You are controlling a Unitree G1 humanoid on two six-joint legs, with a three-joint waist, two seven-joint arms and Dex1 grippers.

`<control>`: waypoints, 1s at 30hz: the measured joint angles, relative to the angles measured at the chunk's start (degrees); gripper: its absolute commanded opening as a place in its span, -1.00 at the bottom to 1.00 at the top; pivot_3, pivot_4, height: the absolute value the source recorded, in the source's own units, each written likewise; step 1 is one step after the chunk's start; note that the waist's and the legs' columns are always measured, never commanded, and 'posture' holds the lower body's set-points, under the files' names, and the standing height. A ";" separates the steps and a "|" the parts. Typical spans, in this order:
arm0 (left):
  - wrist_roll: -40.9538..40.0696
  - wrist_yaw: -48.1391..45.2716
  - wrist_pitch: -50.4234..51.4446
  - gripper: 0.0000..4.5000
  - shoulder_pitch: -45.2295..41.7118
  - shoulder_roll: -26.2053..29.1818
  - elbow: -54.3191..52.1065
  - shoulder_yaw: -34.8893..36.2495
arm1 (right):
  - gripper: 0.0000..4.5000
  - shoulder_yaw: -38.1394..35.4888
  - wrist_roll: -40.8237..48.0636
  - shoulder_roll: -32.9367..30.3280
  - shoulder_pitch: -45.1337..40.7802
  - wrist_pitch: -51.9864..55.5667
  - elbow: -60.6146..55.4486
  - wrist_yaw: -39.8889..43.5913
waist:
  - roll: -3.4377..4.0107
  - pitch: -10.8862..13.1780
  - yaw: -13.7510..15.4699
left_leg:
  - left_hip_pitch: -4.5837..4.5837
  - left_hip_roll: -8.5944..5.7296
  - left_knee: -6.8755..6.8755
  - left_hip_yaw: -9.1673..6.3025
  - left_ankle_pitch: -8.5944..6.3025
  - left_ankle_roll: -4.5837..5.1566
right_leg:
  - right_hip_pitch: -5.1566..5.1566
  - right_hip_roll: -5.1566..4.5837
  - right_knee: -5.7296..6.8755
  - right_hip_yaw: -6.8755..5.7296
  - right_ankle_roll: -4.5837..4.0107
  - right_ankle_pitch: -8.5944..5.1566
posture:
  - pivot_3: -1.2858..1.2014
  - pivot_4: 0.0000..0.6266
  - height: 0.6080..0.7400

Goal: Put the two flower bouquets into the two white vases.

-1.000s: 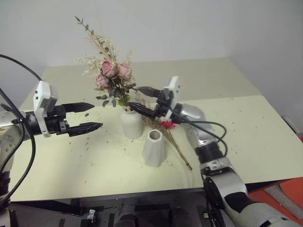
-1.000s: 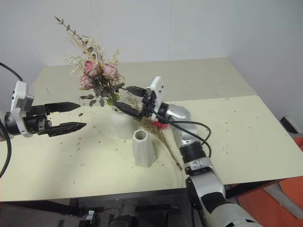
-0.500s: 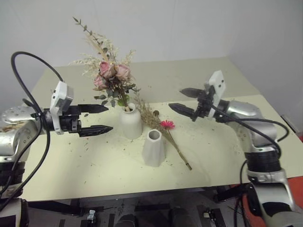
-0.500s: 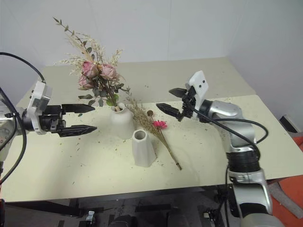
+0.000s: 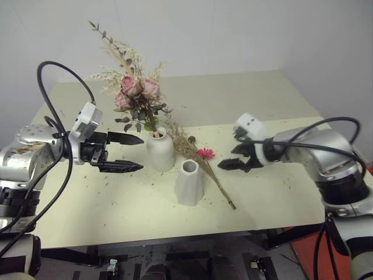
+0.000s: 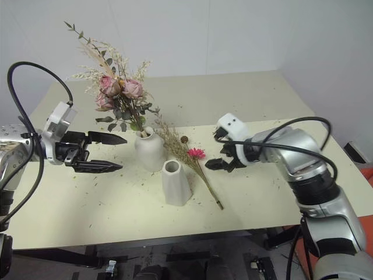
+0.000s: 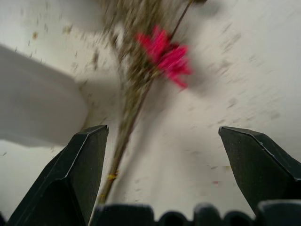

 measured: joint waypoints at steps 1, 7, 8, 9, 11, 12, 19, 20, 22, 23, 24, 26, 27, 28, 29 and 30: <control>0.06 -0.01 0.00 1.00 0.00 -0.10 0.06 -0.01 | 0.98 2.33 -0.23 0.47 -0.59 0.42 0.39 -0.05 | 0.00 0.00 -0.01 | 0.00 0.00 0.00 -0.01 0.00 0.00 | 0.00 0.00 0.00 -0.01 0.00 0.00 | 0.03 -0.52 1.00; 0.13 0.26 0.18 1.00 -0.01 -0.49 -0.08 0.01 | 0.98 12.35 -2.70 2.26 -1.25 -0.55 4.60 -0.34 | 0.00 0.00 0.06 | -0.01 0.00 0.02 -0.02 0.00 0.00 | -0.01 -0.01 0.00 -0.03 0.00 0.00 | 0.03 -0.52 1.00; 0.13 0.37 0.23 1.00 0.09 -0.49 -0.18 0.05 | 0.98 12.67 -2.84 2.26 -1.39 -0.96 4.95 -0.36 | 0.00 0.00 0.05 | -0.01 0.00 0.02 -0.02 0.00 0.00 | -0.01 -0.01 0.00 -0.03 0.00 0.00 | 0.03 -0.52 1.00; 0.12 0.58 0.29 1.00 0.25 -0.49 -0.41 0.10 | 0.81 12.72 -3.01 2.26 -1.57 -1.36 5.06 -0.34 | 0.00 0.00 0.04 | -0.01 0.00 0.02 -0.03 0.00 0.00 | -0.01 -0.01 0.00 -0.03 0.00 0.00 | 0.03 -0.52 1.00; 0.08 1.06 0.39 1.00 0.92 -0.48 -0.86 0.64 | 0.59 12.72 -3.52 2.23 -1.58 -2.53 5.05 -0.31 | 0.00 0.00 0.03 | -0.01 0.00 0.02 -0.03 0.00 0.00 | -0.02 -0.01 0.01 -0.03 0.00 0.00 | 0.03 -0.52 1.00; 0.05 1.40 0.44 1.00 1.41 -0.47 -1.06 1.06 | 0.44 12.71 -3.91 2.15 -1.52 -2.88 5.06 -0.40 | 0.00 0.00 -0.05 | -0.01 0.00 0.02 -0.03 0.00 0.00 | -0.03 0.00 0.02 -0.03 0.00 0.00 | 0.03 -0.52 1.00; -0.07 1.36 0.50 1.00 2.92 -0.10 -1.92 2.48 | -0.58 9.72 -5.10 2.32 -0.66 -3.13 7.25 -2.49 | 0.00 0.00 0.04 | 0.00 0.00 0.03 -0.03 0.00 0.00 | -0.01 -0.01 0.02 -0.03 0.00 0.00 | 0.03 -0.52 1.00; -0.08 1.16 0.47 1.00 2.92 0.09 -1.92 2.68 | -0.71 9.07 -5.10 2.36 -0.57 -3.09 7.58 -2.92 | 0.00 0.00 0.03 | 0.00 0.00 0.03 -0.03 0.00 0.00 | -0.01 -0.01 0.02 -0.03 0.00 0.00 | 0.03 -0.52 1.00; -0.13 0.04 0.19 1.00 2.92 0.41 -1.73 2.98 | -0.99 5.95 -5.15 3.19 -0.21 -2.37 9.06 -4.57 | 0.00 0.00 0.01 | 0.00 0.00 0.02 -0.03 0.00 0.00 | -0.01 -0.01 0.01 -0.03 0.00 0.00 | 0.03 -0.52 1.00; -0.21 -0.56 -0.12 1.00 2.92 0.42 -1.63 3.13 | -0.99 4.01 -5.32 3.83 -0.15 -1.83 10.09 -5.71 | 0.00 0.00 0.01 | 0.00 0.00 0.01 -0.02 0.00 0.00 | -0.01 -0.01 0.01 -0.02 0.00 0.00 | 0.03 -0.52 1.00; -0.39 -1.36 -0.80 1.00 2.92 0.42 -1.23 3.42 | -0.99 1.00 -5.67 4.91 -0.10 -1.42 11.74 -7.52 | 0.00 0.00 0.01 | 0.00 0.00 0.02 -0.01 0.00 0.00 | -0.01 -0.01 0.02 -0.02 0.00 0.00 | 0.03 -0.52 1.00; -1.22 -2.45 -1.53 1.00 2.93 0.39 -0.30 4.44 | -0.99 -3.33 -6.58 5.66 -0.10 -0.94 13.67 -10.06 | 0.00 0.00 0.08 | -0.01 0.00 0.02 -0.02 0.00 -0.01 | -0.02 0.00 0.03 -0.03 0.00 0.00 | 0.03 -0.52 1.00; -2.11 -3.07 -1.86 1.00 2.93 0.39 0.09 5.38 | -0.99 -6.29 -6.78 6.01 -0.08 -0.86 14.81 -11.56 | 0.00 0.00 0.10 | -0.02 0.00 0.01 -0.02 0.00 -0.01 | -0.02 -0.01 0.01 -0.03 0.00 0.00 | 0.03 -0.52 1.00; -2.48 -3.48 -1.94 1.00 2.92 0.40 0.27 6.19 | -0.99 -8.60 -6.93 6.03 -0.08 -0.85 15.52 -12.50 | 0.00 0.00 0.11 | -0.01 0.00 0.01 -0.01 0.00 0.00 | -0.02 -0.02 0.01 -0.03 0.00 0.00 | 0.03 -0.52 1.00; -3.20 -3.94 -1.95 1.00 2.92 0.40 0.48 7.07 | -0.99 -11.45 -6.96 6.17 -0.08 -0.85 16.05 -13.53 | 0.00 0.00 0.11 | -0.02 0.00 0.00 -0.01 0.00 0.00 | -0.02 -0.02 0.00 -0.03 0.00 0.00 | 0.03 -0.52 1.00; -3.75 -4.33 -1.95 1.00 2.92 0.41 0.71 7.73 | -0.99 -13.96 -6.98 6.29 -0.07 -0.90 16.34 -14.27 | 0.00 0.00 0.11 | -0.02 0.00 0.00 -0.01 0.00 0.00 | -0.02 -0.02 -0.01 -0.03 0.00 0.00 | 0.03 -0.52 1.00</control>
